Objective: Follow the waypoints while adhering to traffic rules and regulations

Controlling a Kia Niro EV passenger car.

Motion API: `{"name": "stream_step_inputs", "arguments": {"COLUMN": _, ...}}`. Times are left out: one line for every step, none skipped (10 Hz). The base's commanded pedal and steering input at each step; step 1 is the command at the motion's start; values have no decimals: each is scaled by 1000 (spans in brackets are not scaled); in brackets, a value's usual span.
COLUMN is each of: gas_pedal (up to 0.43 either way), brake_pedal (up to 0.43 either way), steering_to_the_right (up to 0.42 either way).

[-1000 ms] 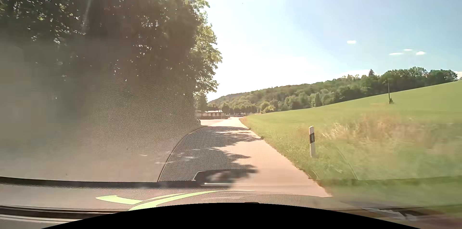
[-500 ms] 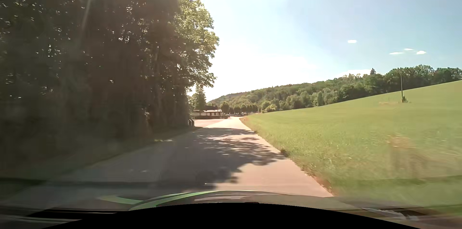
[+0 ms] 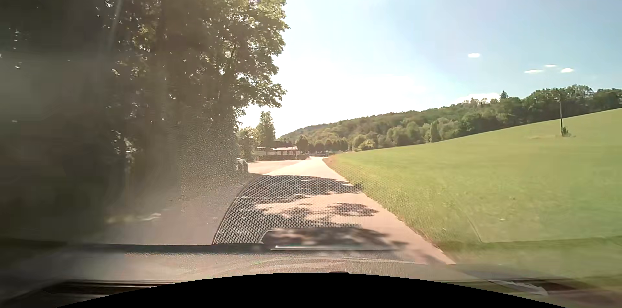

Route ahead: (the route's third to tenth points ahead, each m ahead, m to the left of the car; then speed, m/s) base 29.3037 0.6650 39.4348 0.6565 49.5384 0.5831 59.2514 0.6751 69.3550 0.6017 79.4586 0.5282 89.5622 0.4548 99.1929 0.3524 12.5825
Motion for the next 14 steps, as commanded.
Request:
{"name": "stream_step_inputs", "arguments": {"gas_pedal": 87, "brake_pedal": 0, "steering_to_the_right": -2}}
{"name": "stream_step_inputs", "arguments": {"gas_pedal": 79, "brake_pedal": 0, "steering_to_the_right": -2}}
{"name": "stream_step_inputs", "arguments": {"gas_pedal": 79, "brake_pedal": 0, "steering_to_the_right": -2}}
{"name": "stream_step_inputs", "arguments": {"gas_pedal": 79, "brake_pedal": 0, "steering_to_the_right": -2}}
{"name": "stream_step_inputs", "arguments": {"gas_pedal": 79, "brake_pedal": 0, "steering_to_the_right": 0}}
{"name": "stream_step_inputs", "arguments": {"gas_pedal": 79, "brake_pedal": 0, "steering_to_the_right": 0}}
{"name": "stream_step_inputs", "arguments": {"gas_pedal": 67, "brake_pedal": 0, "steering_to_the_right": 0}}
{"name": "stream_step_inputs", "arguments": {"gas_pedal": 67, "brake_pedal": 0, "steering_to_the_right": 0}}
{"name": "stream_step_inputs", "arguments": {"gas_pedal": 67, "brake_pedal": 0, "steering_to_the_right": 0}}
{"name": "stream_step_inputs", "arguments": {"gas_pedal": 67, "brake_pedal": 0, "steering_to_the_right": 0}}
{"name": "stream_step_inputs", "arguments": {"gas_pedal": 67, "brake_pedal": 0, "steering_to_the_right": 0}}
{"name": "stream_step_inputs", "arguments": {"gas_pedal": 59, "brake_pedal": 0, "steering_to_the_right": 0}}
{"name": "stream_step_inputs", "arguments": {"gas_pedal": 59, "brake_pedal": 0, "steering_to_the_right": 1}}
{"name": "stream_step_inputs", "arguments": {"gas_pedal": 59, "brake_pedal": 0, "steering_to_the_right": 4}}
